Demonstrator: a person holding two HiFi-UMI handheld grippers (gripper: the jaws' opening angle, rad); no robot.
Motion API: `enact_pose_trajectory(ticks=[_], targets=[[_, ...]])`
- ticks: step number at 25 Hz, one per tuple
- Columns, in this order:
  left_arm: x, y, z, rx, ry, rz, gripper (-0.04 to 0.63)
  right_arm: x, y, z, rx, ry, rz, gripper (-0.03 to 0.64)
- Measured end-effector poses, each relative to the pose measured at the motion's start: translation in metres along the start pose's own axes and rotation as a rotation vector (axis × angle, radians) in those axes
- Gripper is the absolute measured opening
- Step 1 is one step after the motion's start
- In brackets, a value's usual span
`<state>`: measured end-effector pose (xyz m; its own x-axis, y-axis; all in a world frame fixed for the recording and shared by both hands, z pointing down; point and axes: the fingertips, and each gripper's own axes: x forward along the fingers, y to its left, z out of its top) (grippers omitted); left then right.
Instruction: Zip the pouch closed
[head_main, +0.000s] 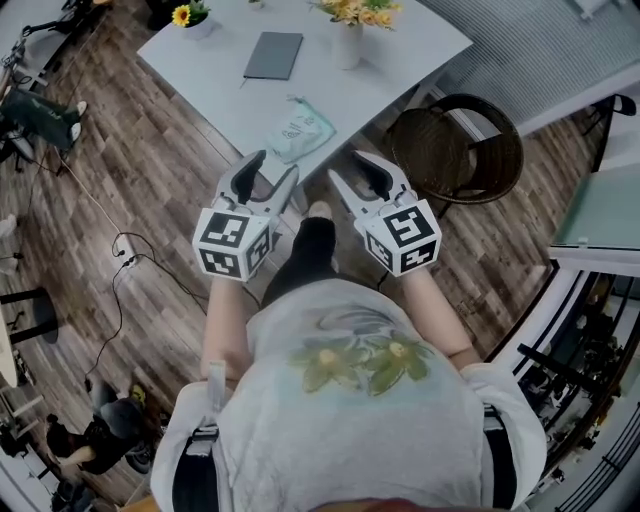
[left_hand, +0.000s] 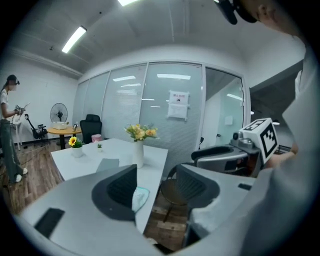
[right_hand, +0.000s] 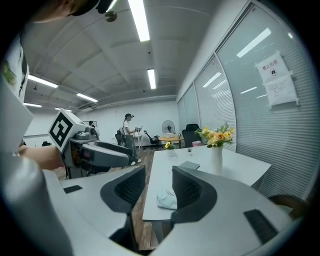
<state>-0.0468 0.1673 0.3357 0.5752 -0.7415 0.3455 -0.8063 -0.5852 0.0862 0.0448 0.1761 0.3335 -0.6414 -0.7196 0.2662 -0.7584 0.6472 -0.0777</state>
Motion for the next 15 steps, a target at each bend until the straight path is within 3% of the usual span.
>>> enact_pose_trajectory(ticks=[9, 15], targets=[[0.036, 0.049, -0.008, -0.007, 0.065, 0.017, 0.236, 0.032, -0.037, -0.013, -0.002, 0.079, 0.017, 0.161], [0.074, 0.077, 0.002, -0.031, 0.083, 0.029, 0.236, 0.059, -0.059, -0.015, 0.008, 0.115, 0.096, 0.161]])
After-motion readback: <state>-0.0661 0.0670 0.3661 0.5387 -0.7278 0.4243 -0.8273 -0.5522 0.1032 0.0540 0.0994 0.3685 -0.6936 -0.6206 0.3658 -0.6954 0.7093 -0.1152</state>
